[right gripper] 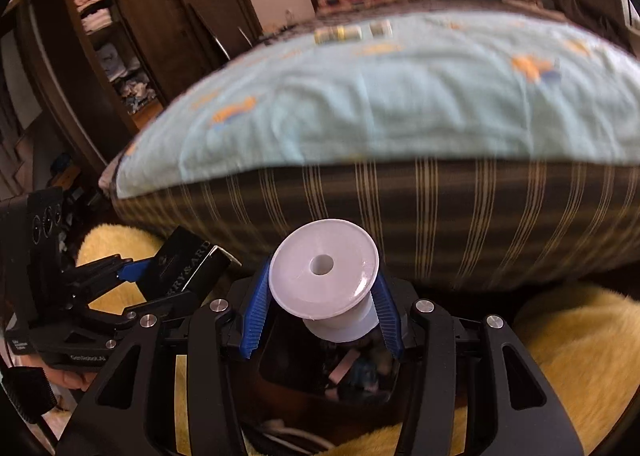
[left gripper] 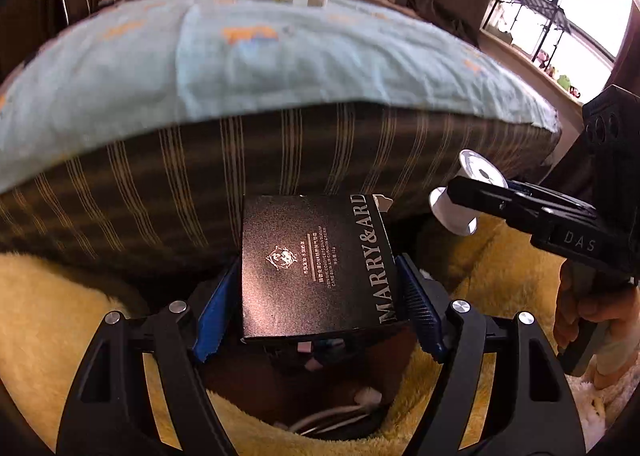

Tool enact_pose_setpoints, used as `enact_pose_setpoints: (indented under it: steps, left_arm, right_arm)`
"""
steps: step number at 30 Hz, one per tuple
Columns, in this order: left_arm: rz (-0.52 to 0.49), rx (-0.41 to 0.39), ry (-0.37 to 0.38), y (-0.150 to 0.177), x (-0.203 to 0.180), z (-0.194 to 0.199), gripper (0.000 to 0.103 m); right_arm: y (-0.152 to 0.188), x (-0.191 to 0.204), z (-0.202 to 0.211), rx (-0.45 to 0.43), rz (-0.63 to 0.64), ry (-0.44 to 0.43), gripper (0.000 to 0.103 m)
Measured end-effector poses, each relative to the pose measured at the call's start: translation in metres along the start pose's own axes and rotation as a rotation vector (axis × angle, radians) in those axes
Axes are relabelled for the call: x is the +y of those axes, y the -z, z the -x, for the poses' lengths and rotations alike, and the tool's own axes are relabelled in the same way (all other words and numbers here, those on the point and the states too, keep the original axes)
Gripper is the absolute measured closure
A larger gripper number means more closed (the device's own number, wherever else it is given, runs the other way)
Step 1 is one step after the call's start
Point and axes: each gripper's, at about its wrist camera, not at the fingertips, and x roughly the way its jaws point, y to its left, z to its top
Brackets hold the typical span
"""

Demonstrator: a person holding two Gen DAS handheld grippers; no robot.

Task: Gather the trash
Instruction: 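Lower the black box and white spool into the bin and open both grippers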

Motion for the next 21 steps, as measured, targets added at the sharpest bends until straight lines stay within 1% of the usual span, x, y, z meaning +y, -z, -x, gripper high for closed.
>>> enact_pose_setpoints:
  steps: [5,10,13,19,21]
  left_arm:
    - [-0.006,0.071,-0.028,0.006,0.004,-0.032,0.031]
    - [0.017,0.14,-0.021,0.016,0.013,-0.062,0.031]
    - [0.037,0.164,-0.018,0.018,0.019,-0.073,0.031]
    - [0.05,0.223,-0.01,0.023,0.027,-0.094,0.031]
    - [0.046,0.23,-0.008,0.023,0.028,-0.096,0.031]
  right_arm:
    - [0.014,-0.01,-0.022,0.06,-0.043,-0.007,0.055]
    - [0.025,-0.018,-0.045,0.113,-0.06,0.008,0.055]
    - [0.033,-0.025,-0.059,0.146,-0.08,0.002,0.055]
    - [0.039,-0.028,-0.072,0.168,-0.102,0.01,0.055]
    - [0.04,-0.026,-0.073,0.17,-0.102,0.011,0.054]
